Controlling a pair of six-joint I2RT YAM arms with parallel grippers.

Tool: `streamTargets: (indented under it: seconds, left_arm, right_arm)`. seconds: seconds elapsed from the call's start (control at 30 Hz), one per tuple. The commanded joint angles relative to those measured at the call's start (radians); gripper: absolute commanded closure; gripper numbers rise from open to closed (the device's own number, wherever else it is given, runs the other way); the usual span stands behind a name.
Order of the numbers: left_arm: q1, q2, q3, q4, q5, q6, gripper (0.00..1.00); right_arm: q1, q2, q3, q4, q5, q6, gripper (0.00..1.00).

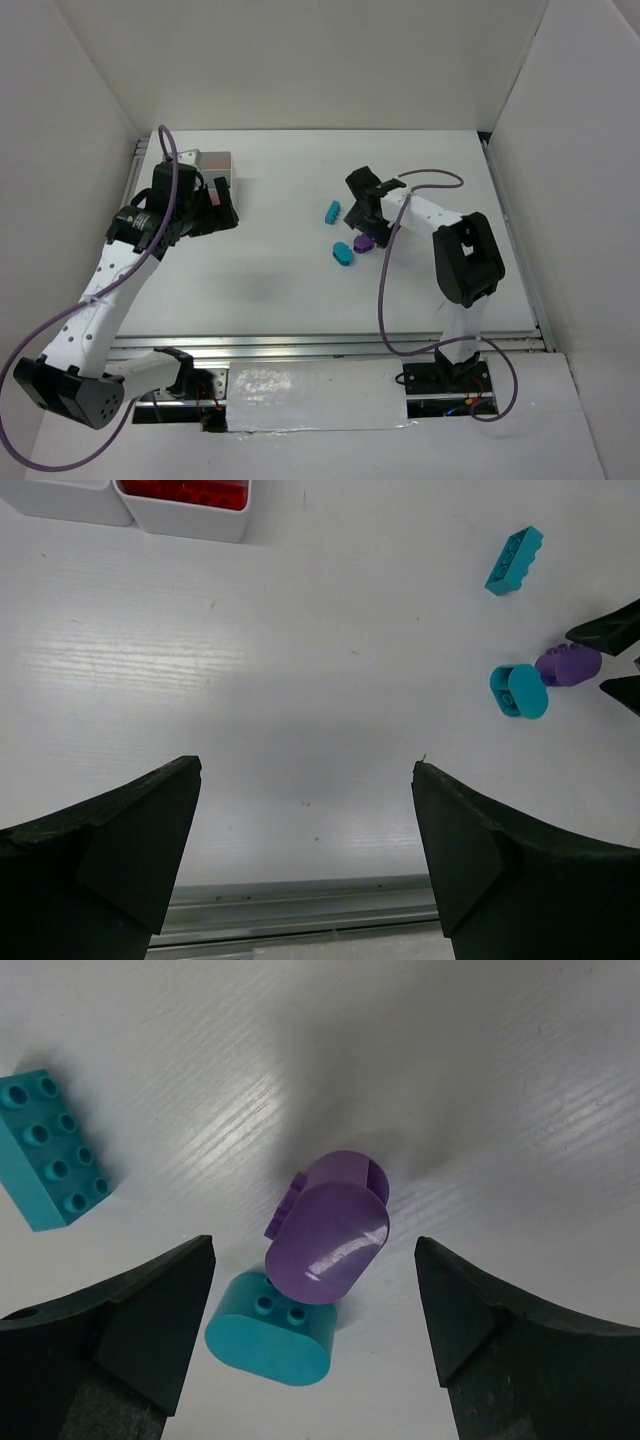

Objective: Sort the legos into containers by color

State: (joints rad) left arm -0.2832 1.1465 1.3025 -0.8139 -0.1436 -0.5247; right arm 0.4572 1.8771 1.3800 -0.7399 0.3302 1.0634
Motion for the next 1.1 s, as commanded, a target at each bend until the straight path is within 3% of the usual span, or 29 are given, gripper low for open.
streamTargets:
  seconds: [0.0, 0.17, 0.4, 0.43, 0.57, 0.63, 0.7, 0.8, 0.9, 0.97, 1.07]
  left_arm:
    - [-0.004, -0.021, 0.012, -0.034, 0.024, 0.045, 0.0]
    - [-0.004, -0.018, 0.018, -0.044, 0.035, 0.074, 0.0]
    - [-0.004, 0.012, 0.023, -0.038, 0.07, 0.107, 0.0]
    - [-0.004, 0.016, 0.026, -0.037, 0.076, 0.111, 0.0]
    - [-0.002, 0.036, 0.047, -0.025, 0.14, 0.111, 0.01]
    - [-0.002, 0.035, 0.047, 0.005, 0.189, 0.094, 0.0]
    - [0.001, 0.033, 0.053, 0.039, 0.291, 0.075, 0.0]
    - [0.004, 0.053, 0.069, 0.087, 0.441, 0.002, 0.0]
    - [0.004, 0.09, 0.057, 0.137, 0.565, -0.131, 0.0]
    - [0.003, 0.114, 0.026, 0.185, 0.608, -0.254, 0.01]
    - [-0.004, 0.127, -0.023, 0.301, 0.719, -0.401, 0.01]
  right_arm:
    - [-0.009, 0.03, 0.037, -0.035, 0.027, 0.064, 0.12]
    - [-0.011, 0.048, -0.025, -0.001, -0.006, 0.096, 0.31]
    - [-0.012, 0.076, -0.048, 0.019, -0.028, 0.101, 0.37]
    - [-0.012, 0.077, -0.048, 0.026, -0.029, 0.092, 0.46]
    - [-0.011, 0.035, -0.068, 0.072, -0.029, 0.043, 0.65]
    - [-0.005, -0.04, -0.111, 0.132, -0.019, -0.011, 1.0]
    - [0.003, -0.105, -0.151, 0.219, -0.022, -0.125, 1.0]
    - [0.031, -0.266, -0.226, 0.416, -0.164, -0.4, 1.0]
    - [0.072, -0.419, -0.279, 0.529, -0.409, -0.602, 1.0]
    - [0.075, -0.47, -0.276, 0.542, -0.709, -0.684, 1.0]
    - [0.135, -0.493, -0.228, 0.469, -0.938, -0.852, 1.0]
